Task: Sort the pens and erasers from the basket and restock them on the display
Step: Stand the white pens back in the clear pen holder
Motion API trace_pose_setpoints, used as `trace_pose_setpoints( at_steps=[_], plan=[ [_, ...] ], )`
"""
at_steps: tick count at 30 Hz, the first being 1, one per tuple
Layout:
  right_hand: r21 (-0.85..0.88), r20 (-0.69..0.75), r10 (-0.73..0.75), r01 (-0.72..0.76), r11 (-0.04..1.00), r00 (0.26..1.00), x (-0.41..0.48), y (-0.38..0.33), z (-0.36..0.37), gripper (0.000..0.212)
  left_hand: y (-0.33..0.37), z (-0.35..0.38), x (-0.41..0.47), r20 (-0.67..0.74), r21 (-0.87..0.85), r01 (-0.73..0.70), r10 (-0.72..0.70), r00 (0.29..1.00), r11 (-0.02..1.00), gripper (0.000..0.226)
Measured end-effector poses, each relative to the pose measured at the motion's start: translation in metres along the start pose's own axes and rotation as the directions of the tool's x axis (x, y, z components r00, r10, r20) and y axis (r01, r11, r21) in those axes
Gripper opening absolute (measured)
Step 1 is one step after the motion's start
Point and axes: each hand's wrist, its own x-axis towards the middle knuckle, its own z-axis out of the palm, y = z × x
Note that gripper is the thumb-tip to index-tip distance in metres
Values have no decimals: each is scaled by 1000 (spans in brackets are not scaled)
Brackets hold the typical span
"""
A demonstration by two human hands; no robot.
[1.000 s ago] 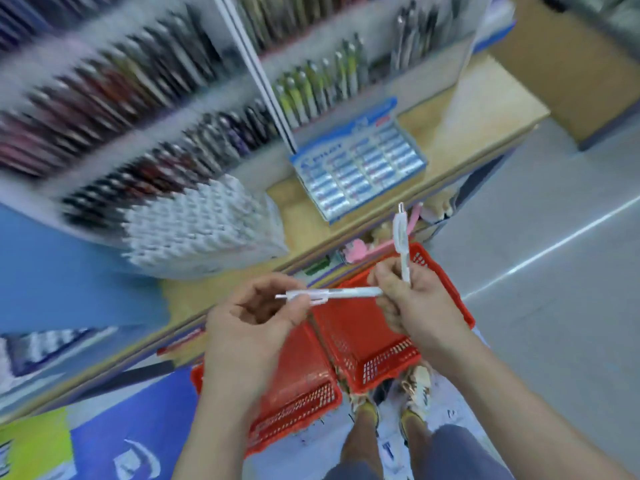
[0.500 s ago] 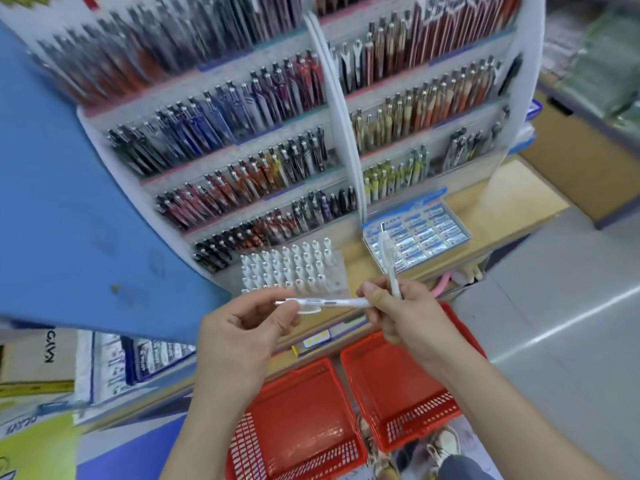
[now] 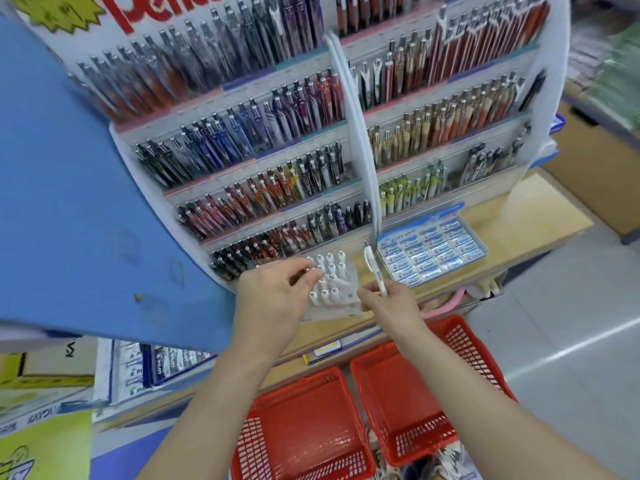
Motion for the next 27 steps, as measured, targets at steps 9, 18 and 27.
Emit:
trace_pose_setpoints(
  at_steps=[9, 18, 27],
  plan=[
    [26, 6, 26, -26, 999, 1000, -5, 10, 0, 22, -15, 33, 15, 184, 278, -148, 98, 978, 949, 20],
    [-14, 16, 1, 0, 1000, 1000, -2, 13, 0, 25, -24, 53, 22, 268, 395, -201, 97, 959, 896, 21],
    [19, 44, 13, -14, 1000, 999, -1, 15, -1, 24, -21, 60, 32, 302, 501, -172, 15, 953, 848, 23]
  ],
)
